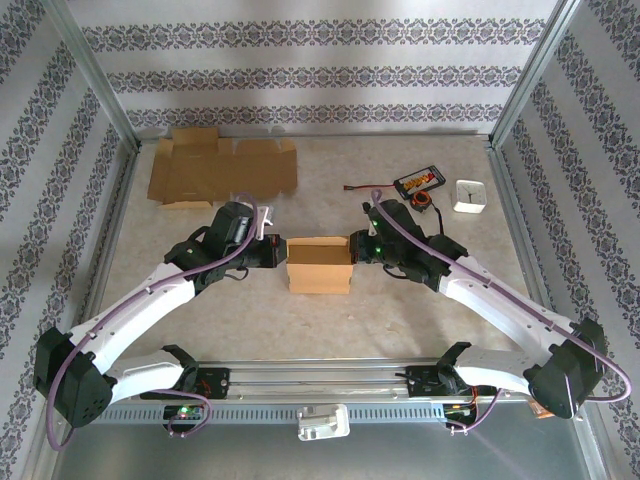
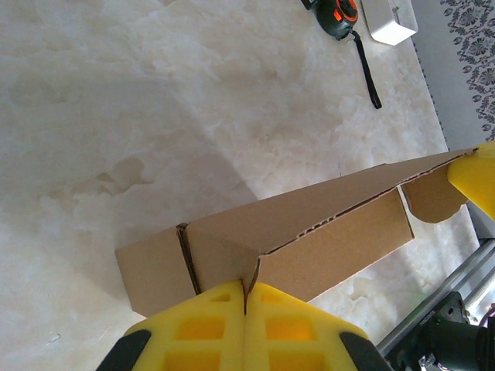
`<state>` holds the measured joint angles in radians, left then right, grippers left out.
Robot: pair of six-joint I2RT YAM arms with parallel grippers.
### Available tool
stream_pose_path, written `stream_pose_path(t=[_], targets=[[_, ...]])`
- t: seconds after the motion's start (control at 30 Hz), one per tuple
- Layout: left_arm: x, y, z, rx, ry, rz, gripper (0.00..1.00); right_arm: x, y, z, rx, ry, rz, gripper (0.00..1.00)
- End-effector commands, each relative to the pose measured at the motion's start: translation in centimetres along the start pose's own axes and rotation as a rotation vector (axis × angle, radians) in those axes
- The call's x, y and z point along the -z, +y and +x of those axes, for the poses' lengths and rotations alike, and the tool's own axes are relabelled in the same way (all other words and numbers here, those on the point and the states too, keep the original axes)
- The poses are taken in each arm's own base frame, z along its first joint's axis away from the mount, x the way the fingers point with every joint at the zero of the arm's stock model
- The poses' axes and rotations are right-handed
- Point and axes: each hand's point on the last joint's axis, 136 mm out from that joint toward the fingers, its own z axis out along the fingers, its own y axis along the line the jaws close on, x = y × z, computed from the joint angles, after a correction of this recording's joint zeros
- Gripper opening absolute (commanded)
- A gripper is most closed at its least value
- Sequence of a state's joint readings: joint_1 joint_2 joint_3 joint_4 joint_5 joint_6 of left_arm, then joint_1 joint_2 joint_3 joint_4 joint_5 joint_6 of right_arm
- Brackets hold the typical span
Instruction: Fold the paper box
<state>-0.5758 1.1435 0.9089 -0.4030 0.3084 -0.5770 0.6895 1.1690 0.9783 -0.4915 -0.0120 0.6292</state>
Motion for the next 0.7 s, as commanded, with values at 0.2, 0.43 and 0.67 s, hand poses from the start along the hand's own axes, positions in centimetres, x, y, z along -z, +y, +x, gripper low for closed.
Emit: stream_pose_path(t=[0.2,0.43,0.67], targets=[[-0.6,0.6,2.3,-0.011,0.073,-0.029,0.00,-1.0,-0.5,1.0,-0.081,0.039,0.004,0.05],[-0.6,0.4,2.3,-0.013,0.074,-0.021,0.00,-1.6,-1.7,2.7,-0.071,0.053,0.057,0.05],[-0.6,0.2,2.5,-0.013,0.077,-0.021,0.00,-1.9,-2.1,4.1,-0.078,0.074,0.069,0.04]])
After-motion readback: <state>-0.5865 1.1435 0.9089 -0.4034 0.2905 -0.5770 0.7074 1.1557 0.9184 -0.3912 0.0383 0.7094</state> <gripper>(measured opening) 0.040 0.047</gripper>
